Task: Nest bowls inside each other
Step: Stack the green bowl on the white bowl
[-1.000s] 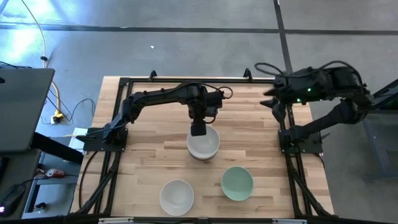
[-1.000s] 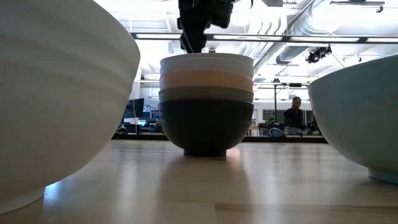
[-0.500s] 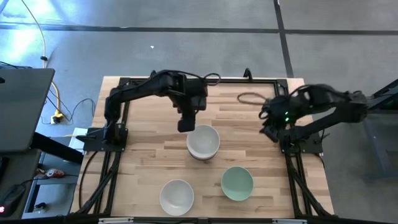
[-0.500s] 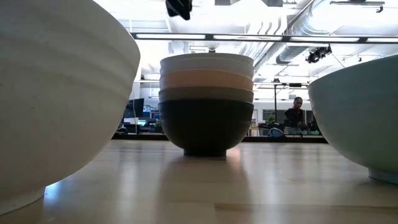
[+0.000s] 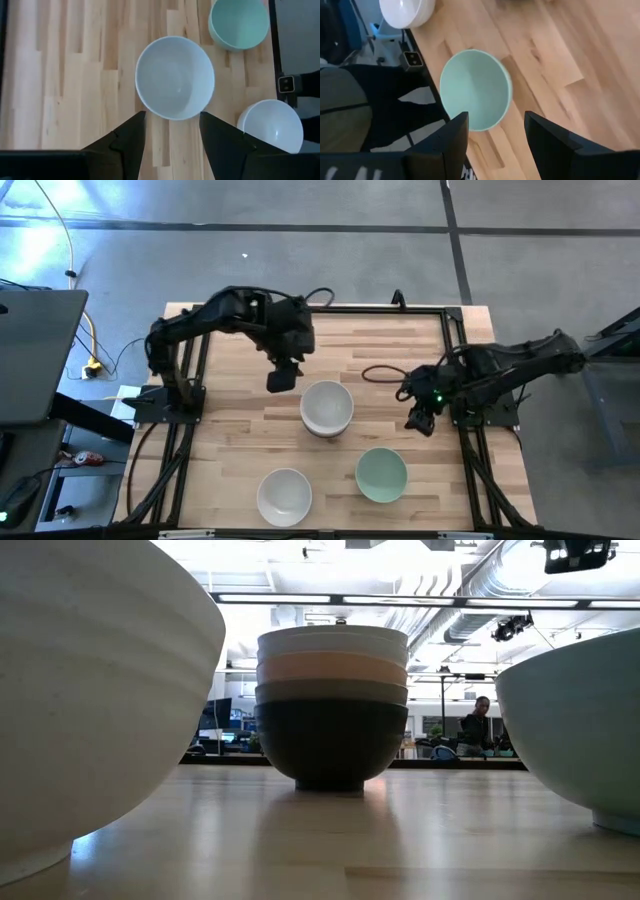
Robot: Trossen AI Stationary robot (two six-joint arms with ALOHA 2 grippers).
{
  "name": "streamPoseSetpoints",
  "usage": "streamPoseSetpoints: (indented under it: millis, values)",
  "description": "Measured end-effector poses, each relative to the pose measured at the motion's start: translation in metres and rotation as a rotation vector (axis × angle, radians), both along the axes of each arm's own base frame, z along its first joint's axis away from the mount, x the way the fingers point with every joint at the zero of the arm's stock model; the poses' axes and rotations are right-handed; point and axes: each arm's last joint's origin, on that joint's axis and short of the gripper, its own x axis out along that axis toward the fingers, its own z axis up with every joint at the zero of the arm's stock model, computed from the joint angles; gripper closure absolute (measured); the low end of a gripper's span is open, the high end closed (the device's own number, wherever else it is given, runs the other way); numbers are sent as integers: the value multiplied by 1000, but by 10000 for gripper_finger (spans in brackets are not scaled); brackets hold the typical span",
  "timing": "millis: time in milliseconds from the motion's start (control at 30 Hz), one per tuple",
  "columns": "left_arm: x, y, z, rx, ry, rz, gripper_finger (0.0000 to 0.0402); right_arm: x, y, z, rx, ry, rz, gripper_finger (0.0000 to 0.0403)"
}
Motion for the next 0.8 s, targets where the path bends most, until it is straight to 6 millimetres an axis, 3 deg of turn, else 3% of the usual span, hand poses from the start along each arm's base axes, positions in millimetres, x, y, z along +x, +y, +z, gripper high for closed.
streamPoseSetpoints:
  millis: [267, 533, 800]
  values:
    - [-31, 2, 17, 99, -29, 98, 229, 2, 17, -20, -2, 8, -4, 217]
    - [-62, 6, 30, 166, -61, 224, 229, 2, 34, -61, 46, 68, -48, 217]
    - [-78, 4, 39, 185, -95, 295, 229, 2, 48, -97, 131, 44, -128, 226]
